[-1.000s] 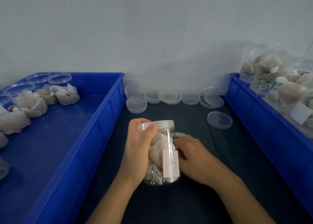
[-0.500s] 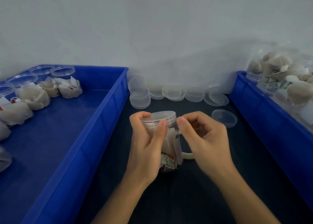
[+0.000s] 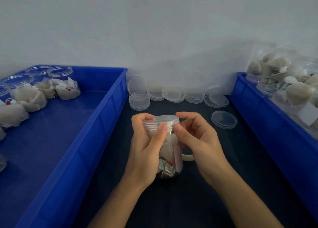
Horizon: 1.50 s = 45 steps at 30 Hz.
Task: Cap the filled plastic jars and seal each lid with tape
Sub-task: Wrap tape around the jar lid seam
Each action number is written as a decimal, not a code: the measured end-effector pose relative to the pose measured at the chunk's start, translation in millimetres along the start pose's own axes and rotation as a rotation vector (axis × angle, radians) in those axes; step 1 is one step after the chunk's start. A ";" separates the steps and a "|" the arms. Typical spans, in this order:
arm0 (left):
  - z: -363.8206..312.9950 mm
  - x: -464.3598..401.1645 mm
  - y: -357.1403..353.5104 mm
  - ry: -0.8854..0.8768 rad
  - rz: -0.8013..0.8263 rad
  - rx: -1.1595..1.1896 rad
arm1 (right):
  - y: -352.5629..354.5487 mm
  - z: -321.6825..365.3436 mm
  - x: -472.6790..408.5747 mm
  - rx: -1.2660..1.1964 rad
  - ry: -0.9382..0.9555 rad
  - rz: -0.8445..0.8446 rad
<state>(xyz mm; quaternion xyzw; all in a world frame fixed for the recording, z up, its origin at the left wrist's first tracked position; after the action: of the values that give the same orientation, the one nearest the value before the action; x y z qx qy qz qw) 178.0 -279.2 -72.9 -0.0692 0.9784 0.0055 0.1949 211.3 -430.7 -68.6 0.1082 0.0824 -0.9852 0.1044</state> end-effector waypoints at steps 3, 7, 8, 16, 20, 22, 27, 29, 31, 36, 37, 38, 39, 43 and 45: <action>1.6 -0.7 1.3 0.007 -0.007 0.022 | 3.0 0.8 0.1 -0.003 0.024 0.000; 0.3 0.0 -0.6 -0.008 0.018 0.015 | -2.4 5.9 2.3 0.081 0.104 0.000; -0.7 0.1 -1.3 -0.018 0.024 0.009 | -4.2 6.8 2.6 0.100 0.121 0.003; -0.3 -0.5 -2.0 -0.015 0.025 -0.009 | -1.6 5.2 0.5 0.099 0.165 0.062; -0.3 0.6 -2.1 -0.021 0.025 -0.015 | 0.6 5.3 -0.9 0.092 0.163 0.066; -1.3 2.4 -2.6 -0.036 0.028 -0.016 | 0.4 6.1 -0.5 0.095 0.167 0.058; -3.2 3.9 -5.7 -0.065 0.039 -0.025 | -0.9 7.7 0.9 0.161 0.214 0.028; -1.0 3.9 -7.2 -0.051 0.048 -0.009 | 0.7 9.2 1.0 0.159 0.232 0.032; 1.8 3.0 -7.9 -0.034 0.054 -0.009 | 3.3 9.3 0.3 0.144 0.232 0.035; 8.7 1.1 -5.8 -0.006 0.024 -0.009 | 6.0 5.4 -1.6 0.108 0.220 0.041; 8.9 1.3 -6.0 -0.007 0.022 -0.008 | 5.8 5.5 -1.0 0.112 0.224 0.035; 8.5 1.5 -6.5 -0.012 0.026 -0.002 | 5.6 6.3 -0.2 0.129 0.232 0.025; 7.7 1.7 -7.2 -0.019 0.031 0.007 | 5.4 7.4 0.5 0.151 0.241 0.016; 6.5 1.1 -6.7 -0.030 0.023 0.048 | 4.7 9.4 1.0 0.179 0.249 0.022; 7.0 0.7 -4.8 -0.034 0.004 0.045 | 5.7 7.6 -0.3 0.175 0.240 0.020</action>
<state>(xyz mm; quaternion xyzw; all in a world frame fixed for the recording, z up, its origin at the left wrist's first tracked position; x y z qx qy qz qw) 180.6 -283.8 -79.6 -0.0627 0.9749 -0.0148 0.2130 211.4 -437.5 -62.0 0.2348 0.0068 -0.9675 0.0940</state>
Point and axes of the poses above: each hand's wrist, its own x-axis away from the middle knuckle, its own y-axis out of the back of the hand, z = x × y, the point moved 9 cm from there along -x, towards the middle knuckle, and after that the axes turned 4 degrees about -x, right-handed, at the moved point
